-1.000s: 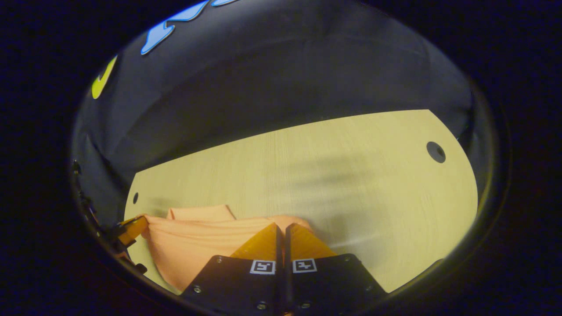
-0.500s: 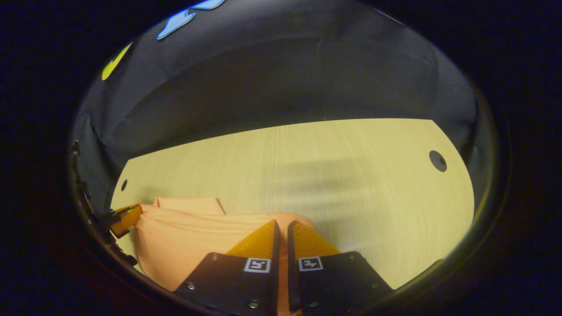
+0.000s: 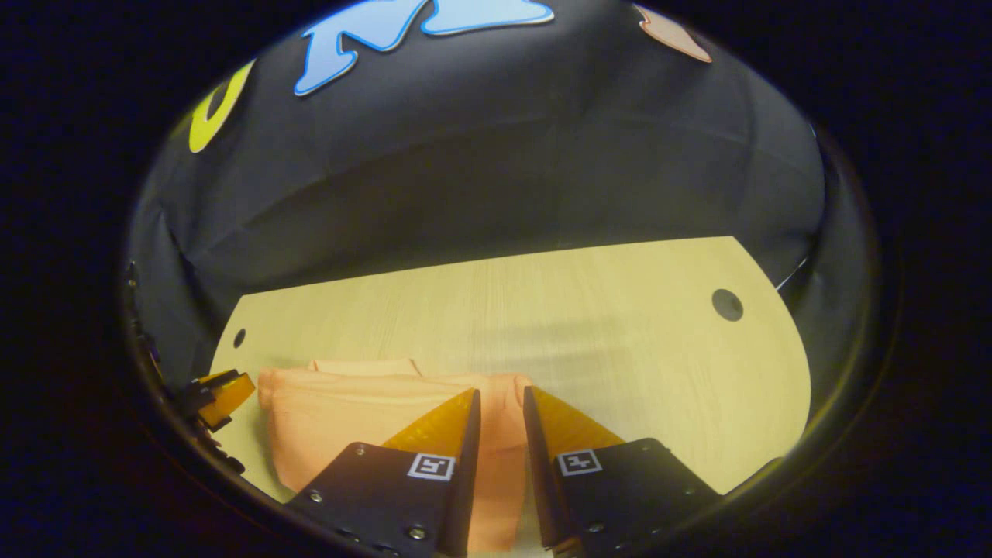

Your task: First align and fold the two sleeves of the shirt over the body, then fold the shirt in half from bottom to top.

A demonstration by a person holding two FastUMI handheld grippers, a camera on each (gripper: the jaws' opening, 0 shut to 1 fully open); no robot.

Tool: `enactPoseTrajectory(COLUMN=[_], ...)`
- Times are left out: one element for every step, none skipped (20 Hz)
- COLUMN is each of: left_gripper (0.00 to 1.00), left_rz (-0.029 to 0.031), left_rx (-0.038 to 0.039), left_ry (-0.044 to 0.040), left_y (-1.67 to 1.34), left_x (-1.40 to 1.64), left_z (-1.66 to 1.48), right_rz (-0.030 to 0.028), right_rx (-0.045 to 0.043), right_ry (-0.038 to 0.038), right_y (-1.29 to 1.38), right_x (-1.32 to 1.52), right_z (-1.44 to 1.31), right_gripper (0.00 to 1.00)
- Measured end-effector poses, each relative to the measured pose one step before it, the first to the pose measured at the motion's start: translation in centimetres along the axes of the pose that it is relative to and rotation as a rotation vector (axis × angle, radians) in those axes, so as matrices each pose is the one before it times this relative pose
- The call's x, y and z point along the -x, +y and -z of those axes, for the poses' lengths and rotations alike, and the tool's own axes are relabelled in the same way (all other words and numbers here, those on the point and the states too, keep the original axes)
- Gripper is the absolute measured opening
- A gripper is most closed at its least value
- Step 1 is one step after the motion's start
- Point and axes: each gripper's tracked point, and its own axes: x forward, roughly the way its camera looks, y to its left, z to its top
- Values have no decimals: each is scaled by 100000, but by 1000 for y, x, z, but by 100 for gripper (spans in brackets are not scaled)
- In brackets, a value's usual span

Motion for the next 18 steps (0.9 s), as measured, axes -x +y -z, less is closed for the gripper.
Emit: enactPoseTrajectory(left_gripper=[52, 52, 54, 54, 51, 52, 52, 52, 53, 53, 54, 51, 51, 51, 53, 55, 53, 52], left_rz=[292, -52, -189, 138, 164, 340, 65, 363, 369, 137, 362, 108, -147, -64, -382, -187, -103, -311], left_rx=[83, -480, -893, -1006, -894, -781, -612, -500, -454, -170, -200, -318, -259, -54, 230, 470, 621, 219], left_ry=[-1335, -1532, -1812, -2059, -2385, -2572, -2475, -2270, -2334, -2173, -1634, -1323, -1771, -1745, -1853, -2076, -2079, -2273], left_y=[-235, -418, -158, -251, -260, -357, -299, -343, -390, -472, -442, -309, -128, -278, -117, -441, -374, -236], left_x=[1506, 1534, 1758, 2194, 1856, 2106, 2076, 2149, 1919, 1947, 2017, 1839, 1735, 1656, 1512, 1835, 1829, 1678], left_z=[-774, -858, -888, -1164, -1264, -1066, -990, -1024, -1012, -788, -629, -506, -613, -693, -675, -635, -1068, -894], right_rz=[-567, -296, -391, -335, -550, -672, -710, -620, -620, -789, -568, -569, -653, -558, -907, -528, -816, -438], right_rx=[-78, -44, 156, 237, 218, 199, 366, 352, 386, 443, 415, 462, 372, 470, 548, 619, 580, 710], right_ry=[-291, -965, -1284, -1442, -1787, -2081, -2059, -2234, -2442, -2484, -2493, -2187, -2297, -1931, -2041, -2312, -2290, -2040], right_y=[212, 307, 265, 199, 280, 407, 441, 446, 485, 469, 326, 407, 454, 349, 431, 757, 602, 690], right_x=[1561, 1561, 1681, 1905, 1932, 1654, 1818, 1838, 1747, 1737, 1650, 1552, 1524, 1435, 1316, 752, 1263, 1469], right_z=[-301, -354, -455, -374, -519, -545, -486, -391, -537, -438, -390, -277, -378, -196, -232, -207, 1, -10], right_gripper=[34, 34, 34, 34, 34, 34, 34, 34, 34, 34, 33, 33, 34, 34, 34, 34, 34, 34])
